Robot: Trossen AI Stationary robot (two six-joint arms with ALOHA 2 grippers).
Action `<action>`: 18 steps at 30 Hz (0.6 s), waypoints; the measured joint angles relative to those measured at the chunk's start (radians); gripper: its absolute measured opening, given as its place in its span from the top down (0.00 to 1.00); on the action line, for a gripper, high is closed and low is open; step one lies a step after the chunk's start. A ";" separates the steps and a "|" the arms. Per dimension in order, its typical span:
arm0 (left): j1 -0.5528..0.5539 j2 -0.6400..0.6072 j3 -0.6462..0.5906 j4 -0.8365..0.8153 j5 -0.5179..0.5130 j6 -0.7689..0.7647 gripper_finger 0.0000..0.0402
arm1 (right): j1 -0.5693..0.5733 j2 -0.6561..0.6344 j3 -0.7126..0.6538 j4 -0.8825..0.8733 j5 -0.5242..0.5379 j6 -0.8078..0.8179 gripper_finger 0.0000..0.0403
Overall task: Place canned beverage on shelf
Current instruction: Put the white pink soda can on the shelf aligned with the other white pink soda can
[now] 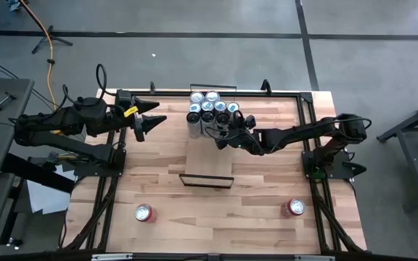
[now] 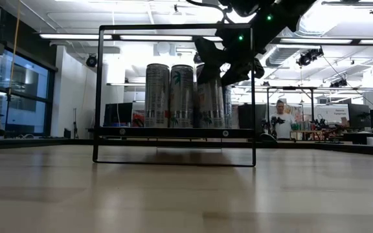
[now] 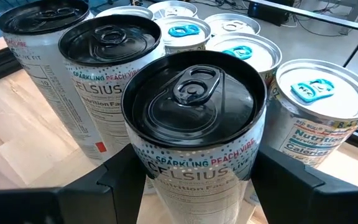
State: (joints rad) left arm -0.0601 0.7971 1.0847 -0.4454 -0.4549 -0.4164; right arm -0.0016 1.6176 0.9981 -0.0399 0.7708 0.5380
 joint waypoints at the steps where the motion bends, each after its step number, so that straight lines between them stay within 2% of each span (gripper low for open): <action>1: 0.000 0.000 0.000 0.000 0.000 0.000 0.26 | -0.003 0.000 0.000 -0.001 0.001 0.006 0.41; 7: 0.000 0.000 0.000 0.000 0.000 0.000 0.26 | -0.028 -0.001 0.000 -0.006 -0.004 0.052 0.41; 14: 0.000 0.000 0.000 0.000 0.000 0.000 0.26 | -0.052 -0.002 0.001 -0.002 -0.061 0.066 0.41; 18: 0.000 0.000 0.000 0.000 0.000 0.000 0.26 | -0.051 -0.002 0.001 -0.006 -0.035 0.094 0.36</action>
State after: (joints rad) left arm -0.0601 0.7971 1.0847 -0.4458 -0.4549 -0.4164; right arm -0.0528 1.6161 0.9993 -0.0460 0.7356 0.6319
